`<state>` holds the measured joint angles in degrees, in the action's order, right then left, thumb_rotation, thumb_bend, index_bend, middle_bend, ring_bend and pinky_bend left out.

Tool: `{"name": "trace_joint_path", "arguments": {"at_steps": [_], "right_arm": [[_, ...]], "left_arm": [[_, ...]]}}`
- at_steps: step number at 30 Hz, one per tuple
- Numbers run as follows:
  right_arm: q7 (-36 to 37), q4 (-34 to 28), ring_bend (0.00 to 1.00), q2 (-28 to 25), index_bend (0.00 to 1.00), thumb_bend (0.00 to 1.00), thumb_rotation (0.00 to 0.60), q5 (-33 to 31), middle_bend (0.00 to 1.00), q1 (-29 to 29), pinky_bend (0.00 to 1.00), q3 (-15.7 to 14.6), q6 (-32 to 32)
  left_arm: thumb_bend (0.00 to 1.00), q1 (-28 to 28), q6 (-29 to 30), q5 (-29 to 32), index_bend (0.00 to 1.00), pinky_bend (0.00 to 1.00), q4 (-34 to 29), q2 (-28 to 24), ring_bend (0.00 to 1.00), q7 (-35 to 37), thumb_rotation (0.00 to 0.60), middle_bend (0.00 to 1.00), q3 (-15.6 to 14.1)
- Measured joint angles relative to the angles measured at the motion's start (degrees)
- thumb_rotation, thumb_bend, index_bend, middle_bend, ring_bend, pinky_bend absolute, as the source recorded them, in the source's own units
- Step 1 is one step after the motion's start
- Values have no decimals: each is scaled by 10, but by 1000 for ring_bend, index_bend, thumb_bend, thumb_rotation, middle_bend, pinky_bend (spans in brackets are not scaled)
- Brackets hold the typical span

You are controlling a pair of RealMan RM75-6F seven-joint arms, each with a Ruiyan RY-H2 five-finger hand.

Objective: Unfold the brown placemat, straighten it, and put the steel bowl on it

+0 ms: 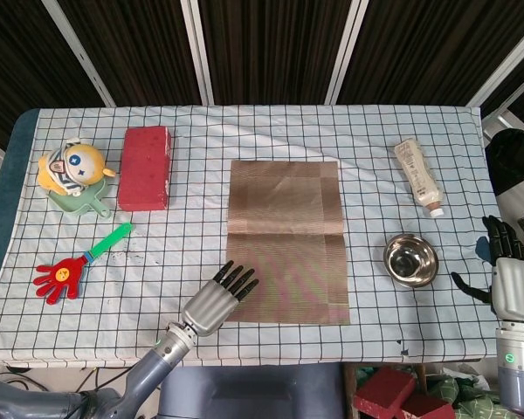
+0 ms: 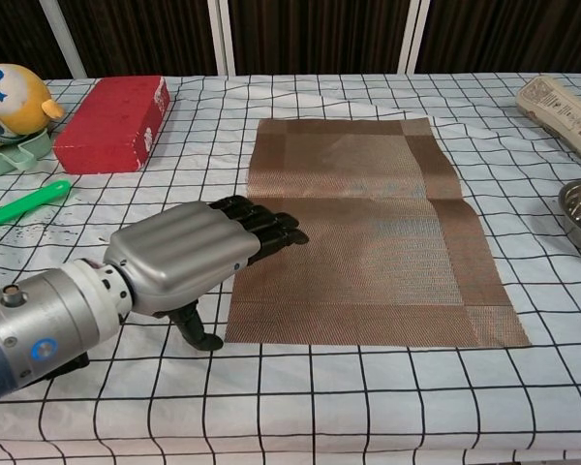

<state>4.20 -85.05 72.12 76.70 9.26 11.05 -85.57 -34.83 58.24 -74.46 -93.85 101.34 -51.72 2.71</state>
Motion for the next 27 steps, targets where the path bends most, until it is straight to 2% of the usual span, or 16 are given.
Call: {"name": "trace_joint_path", "arguments": {"at_steps": [9,17,27], "right_arm": [[2,-6,44,0,77,153,600,-2,40,-2,160,2,4],[6,-14,44,-3,77,200,600,-10,40,-4,160,8,10],[6,-18,44,-4,77,206,600,-15,40,-5,160,11,15]], "left_arm": [[22,-7,5,4,86,0,17,12,0,4,600,1,-9],[162,-12,7,-7,138,0,39,27,0,30,600,41,-10],[243,-18,16,-39,180,0,62,36,0,75,600,82,-14]]}}
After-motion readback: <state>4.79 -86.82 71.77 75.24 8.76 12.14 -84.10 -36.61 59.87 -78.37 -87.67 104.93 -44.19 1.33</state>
